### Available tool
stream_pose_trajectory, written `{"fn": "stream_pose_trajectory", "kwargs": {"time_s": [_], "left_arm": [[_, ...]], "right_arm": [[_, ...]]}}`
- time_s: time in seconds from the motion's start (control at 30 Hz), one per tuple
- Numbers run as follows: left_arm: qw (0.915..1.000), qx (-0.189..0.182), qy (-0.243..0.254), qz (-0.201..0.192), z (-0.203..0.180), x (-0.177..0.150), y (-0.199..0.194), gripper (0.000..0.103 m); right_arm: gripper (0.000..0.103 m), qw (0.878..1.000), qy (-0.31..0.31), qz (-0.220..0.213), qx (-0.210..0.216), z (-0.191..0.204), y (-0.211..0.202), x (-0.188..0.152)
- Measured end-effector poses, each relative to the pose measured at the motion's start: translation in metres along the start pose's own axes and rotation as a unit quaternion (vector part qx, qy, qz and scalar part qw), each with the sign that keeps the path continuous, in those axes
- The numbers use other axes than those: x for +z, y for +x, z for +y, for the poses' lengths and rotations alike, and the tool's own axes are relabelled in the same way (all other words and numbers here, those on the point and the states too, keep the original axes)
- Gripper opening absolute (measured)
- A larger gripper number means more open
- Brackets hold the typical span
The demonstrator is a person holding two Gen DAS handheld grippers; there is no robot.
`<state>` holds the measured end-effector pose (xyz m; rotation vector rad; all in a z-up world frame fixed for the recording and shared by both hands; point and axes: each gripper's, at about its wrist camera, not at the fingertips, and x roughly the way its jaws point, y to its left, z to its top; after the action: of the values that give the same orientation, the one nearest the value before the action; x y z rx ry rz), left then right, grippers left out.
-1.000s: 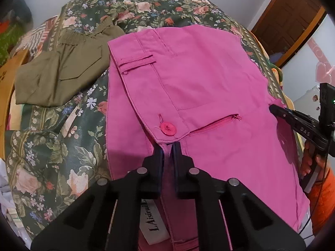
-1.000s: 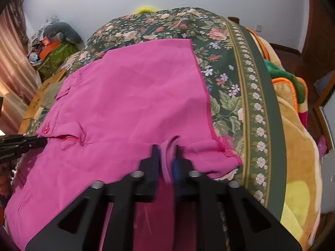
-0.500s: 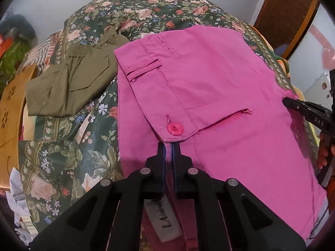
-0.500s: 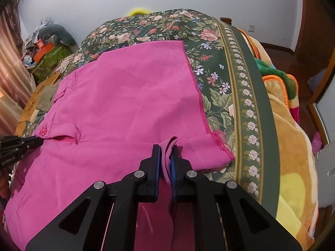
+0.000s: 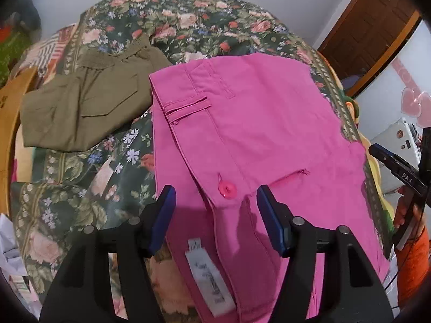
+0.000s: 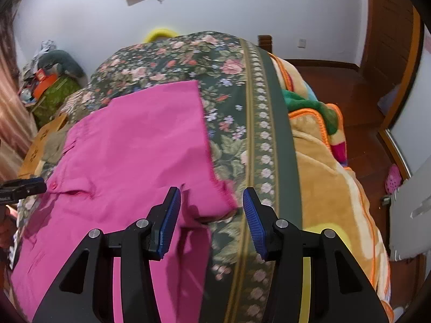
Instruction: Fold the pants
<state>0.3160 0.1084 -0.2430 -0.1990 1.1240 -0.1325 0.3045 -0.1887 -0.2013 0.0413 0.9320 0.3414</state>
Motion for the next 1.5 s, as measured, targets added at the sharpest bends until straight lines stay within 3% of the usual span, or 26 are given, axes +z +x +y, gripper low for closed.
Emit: {"fn": "stream_pose_trajectory", "kwargs": {"time_s": [0.2,0.3,0.33,0.43,0.47,0.57,0.67,0.87,1.1,1.3,1.43,1.5], "left_arm": [[0.9988,-0.024,-0.037,0.022,0.012,0.015,0.026,0.061],[0.9991,-0.015,-0.035,0.020,0.013,0.020,0.028,0.042],[0.9992,-0.012,-0.034,0.020,0.013,0.021,0.028,0.037],[0.9995,0.001,-0.027,0.014,0.013,0.022,0.027,0.025],[0.9996,0.004,-0.026,0.009,0.013,0.022,0.026,0.020],[0.9995,0.023,-0.019,-0.004,0.013,0.021,0.021,0.008],[0.9983,0.055,-0.007,-0.017,0.011,0.021,0.017,0.005],[0.9933,0.110,0.025,-0.025,0.003,0.016,0.019,0.005],[0.9917,0.120,0.045,-0.010,0.000,0.011,0.027,0.005],[0.9965,0.081,0.011,-0.016,0.016,0.009,0.004,0.018],[0.9959,0.082,-0.007,-0.039,0.032,0.020,-0.013,0.044],[0.9942,0.092,-0.011,-0.054,0.037,0.028,-0.019,0.048]], "right_arm": [[0.044,1.000,0.020,0.020,0.013,-0.003,0.026,-0.003],[0.044,0.999,0.023,0.037,0.022,-0.003,0.041,-0.010],[0.041,0.999,0.022,0.038,0.020,-0.002,0.044,-0.012],[0.015,0.999,0.011,0.029,0.013,-0.001,0.042,-0.016],[0.011,0.999,0.009,0.029,0.010,-0.002,0.041,-0.016],[0.008,0.999,0.004,0.030,0.012,-0.005,0.040,-0.017],[0.007,0.999,-0.015,0.032,0.004,-0.003,0.038,-0.020],[0.005,0.998,-0.039,0.040,-0.013,-0.001,0.035,-0.025],[0.006,0.997,-0.050,0.052,-0.032,0.004,0.034,-0.023],[0.018,0.996,-0.043,0.065,-0.045,0.004,0.022,-0.015],[0.048,0.997,-0.037,0.041,-0.050,0.005,0.005,-0.003],[0.052,0.998,-0.045,0.015,-0.046,0.010,-0.004,0.008]]}}
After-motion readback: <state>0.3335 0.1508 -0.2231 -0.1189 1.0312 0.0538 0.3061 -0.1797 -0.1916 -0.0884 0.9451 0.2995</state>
